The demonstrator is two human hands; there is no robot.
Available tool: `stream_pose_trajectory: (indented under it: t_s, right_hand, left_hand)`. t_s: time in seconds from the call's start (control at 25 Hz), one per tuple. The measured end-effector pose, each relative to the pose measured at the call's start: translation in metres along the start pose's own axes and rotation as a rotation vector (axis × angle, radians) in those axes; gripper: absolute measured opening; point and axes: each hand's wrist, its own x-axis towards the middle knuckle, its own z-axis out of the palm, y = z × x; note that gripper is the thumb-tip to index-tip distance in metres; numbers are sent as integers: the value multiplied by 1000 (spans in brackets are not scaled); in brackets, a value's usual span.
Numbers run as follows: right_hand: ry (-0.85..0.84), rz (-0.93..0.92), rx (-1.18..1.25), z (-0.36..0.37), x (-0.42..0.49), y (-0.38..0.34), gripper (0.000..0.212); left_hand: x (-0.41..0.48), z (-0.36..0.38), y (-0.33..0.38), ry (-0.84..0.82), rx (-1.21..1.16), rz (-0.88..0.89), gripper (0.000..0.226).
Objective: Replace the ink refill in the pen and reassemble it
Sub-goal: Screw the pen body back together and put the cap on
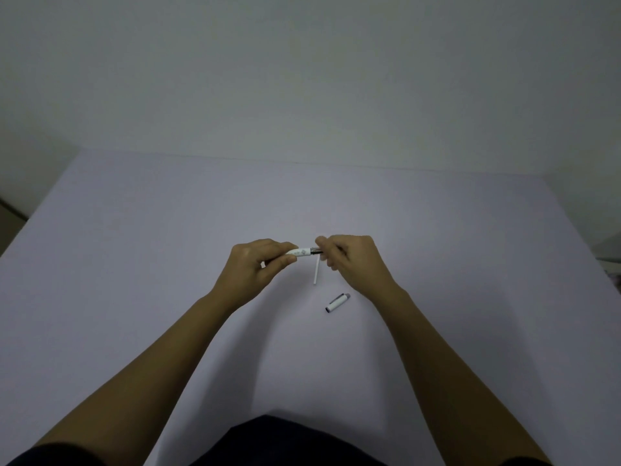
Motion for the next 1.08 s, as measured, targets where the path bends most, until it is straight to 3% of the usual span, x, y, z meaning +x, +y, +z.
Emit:
stream_pose_trajectory:
  t_s: [0.12,0.24,0.32,0.44,0.56,0.76,0.92,1.08]
  right_hand:
    - [-24,38,-3,2,1,-1,39]
    - [-37,-2,144,2,0,-2,7]
    - [-27,-65,182,-1,0,0,20]
    - [10,-63,147,-2,2,0,12]
    - [24,-30,104,-1,3,-2,43]
    - [43,-124,89,0,-1,-1,4]
    - [38,-71,4,-2,2,-4,28]
    - [-10,-114,-6,-4,0,-4,7]
  left_hand:
    - [-1,1,0,-7,8,-20,16]
    - [-1,1,-1,30,18,-53,16]
    - [0,0,-1,49,21,-60,16]
    - [0,-3,1,61,4,-39,16]
    - [-1,-3,3,61,-5,-34,16]
    - [-1,-3,4,77,-17,-85,15]
    - [-2,-3,6,62,-19,-77,15]
    - [-4,-4,6,66,-33,-116,15]
